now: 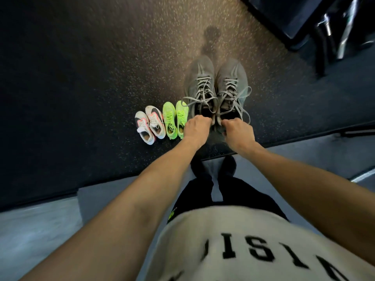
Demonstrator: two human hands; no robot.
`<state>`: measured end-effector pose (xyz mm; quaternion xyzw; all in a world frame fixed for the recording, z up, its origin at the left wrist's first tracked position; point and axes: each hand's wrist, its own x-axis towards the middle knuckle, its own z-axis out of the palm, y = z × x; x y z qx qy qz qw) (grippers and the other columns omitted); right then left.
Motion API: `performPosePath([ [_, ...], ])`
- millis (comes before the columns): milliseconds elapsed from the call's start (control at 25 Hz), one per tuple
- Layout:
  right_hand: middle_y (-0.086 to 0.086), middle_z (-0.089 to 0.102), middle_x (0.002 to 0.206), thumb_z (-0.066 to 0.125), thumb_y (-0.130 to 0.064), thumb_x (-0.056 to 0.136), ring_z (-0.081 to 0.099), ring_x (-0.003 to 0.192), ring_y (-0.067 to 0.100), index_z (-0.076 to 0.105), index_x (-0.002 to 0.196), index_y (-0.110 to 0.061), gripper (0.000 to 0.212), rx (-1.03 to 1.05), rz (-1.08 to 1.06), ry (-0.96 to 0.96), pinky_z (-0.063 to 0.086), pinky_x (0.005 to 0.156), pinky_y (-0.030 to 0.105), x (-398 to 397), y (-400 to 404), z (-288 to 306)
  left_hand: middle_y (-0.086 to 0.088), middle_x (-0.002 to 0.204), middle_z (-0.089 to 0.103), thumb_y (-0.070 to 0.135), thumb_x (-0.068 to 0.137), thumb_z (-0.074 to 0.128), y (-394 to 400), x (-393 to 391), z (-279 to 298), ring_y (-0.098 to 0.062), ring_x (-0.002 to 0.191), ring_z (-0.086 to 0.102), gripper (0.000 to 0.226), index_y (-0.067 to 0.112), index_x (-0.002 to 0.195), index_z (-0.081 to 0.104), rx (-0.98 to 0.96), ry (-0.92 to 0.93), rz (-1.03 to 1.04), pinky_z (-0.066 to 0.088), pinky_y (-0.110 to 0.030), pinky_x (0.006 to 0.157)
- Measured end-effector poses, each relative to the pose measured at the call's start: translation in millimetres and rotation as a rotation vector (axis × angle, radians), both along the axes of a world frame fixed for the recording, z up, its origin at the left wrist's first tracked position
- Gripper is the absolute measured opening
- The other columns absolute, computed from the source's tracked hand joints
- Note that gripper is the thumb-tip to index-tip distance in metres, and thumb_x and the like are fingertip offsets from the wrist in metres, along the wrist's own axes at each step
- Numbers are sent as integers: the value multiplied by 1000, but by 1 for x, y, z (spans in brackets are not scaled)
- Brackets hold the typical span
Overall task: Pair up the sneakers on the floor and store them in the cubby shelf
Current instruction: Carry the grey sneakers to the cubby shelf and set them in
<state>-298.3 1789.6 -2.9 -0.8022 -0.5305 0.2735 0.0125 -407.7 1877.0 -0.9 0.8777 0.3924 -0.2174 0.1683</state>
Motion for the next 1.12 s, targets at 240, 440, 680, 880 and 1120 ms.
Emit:
performPosePath([
  [240, 14, 63, 98, 54, -16, 90, 62, 90, 36, 62, 103, -13, 16, 92, -17, -23, 45, 67, 37, 5, -37, 47, -14, 106, 66, 11, 93, 53, -31, 8, 55, -34, 102, 64, 22, 15, 108, 69, 50, -17, -23, 49, -39, 78],
  [440, 15, 63, 101, 53, -16, 88, 62, 93, 37, 62, 104, -12, 18, 74, -131, -52, 43, 68, 37, 8, -75, 66, -15, 111, 66, 13, 92, 54, -58, 21, 75, -36, 107, 62, 24, 14, 111, 69, 41, -47, -135, 49, -40, 83],
  [680, 13, 62, 99, 53, -11, 86, 62, 91, 34, 62, 99, -13, 16, 50, -433, -94, 39, 64, 32, -12, -131, 86, -14, 116, 64, 8, 95, 49, -87, 34, 88, -35, 111, 61, 29, 14, 117, 66, 59, -72, -461, 49, -40, 86],
  [880, 14, 64, 95, 53, -16, 87, 62, 90, 36, 64, 93, -12, 13, 73, -780, -138, 38, 64, 32, -49, -201, 106, -11, 115, 65, 10, 94, 51, -141, 44, 102, -33, 109, 62, 28, 16, 116, 67, 36, -142, -763, 50, -39, 85],
  [1120, 11, 64, 100, 51, -10, 85, 62, 94, 34, 62, 93, -14, 14, 8, -1143, -192, 37, 65, 32, -93, -301, 124, -11, 104, 66, 8, 91, 53, -243, 55, 112, -33, 99, 65, 21, 13, 104, 68, 15, -217, -1151, 50, -39, 76],
])
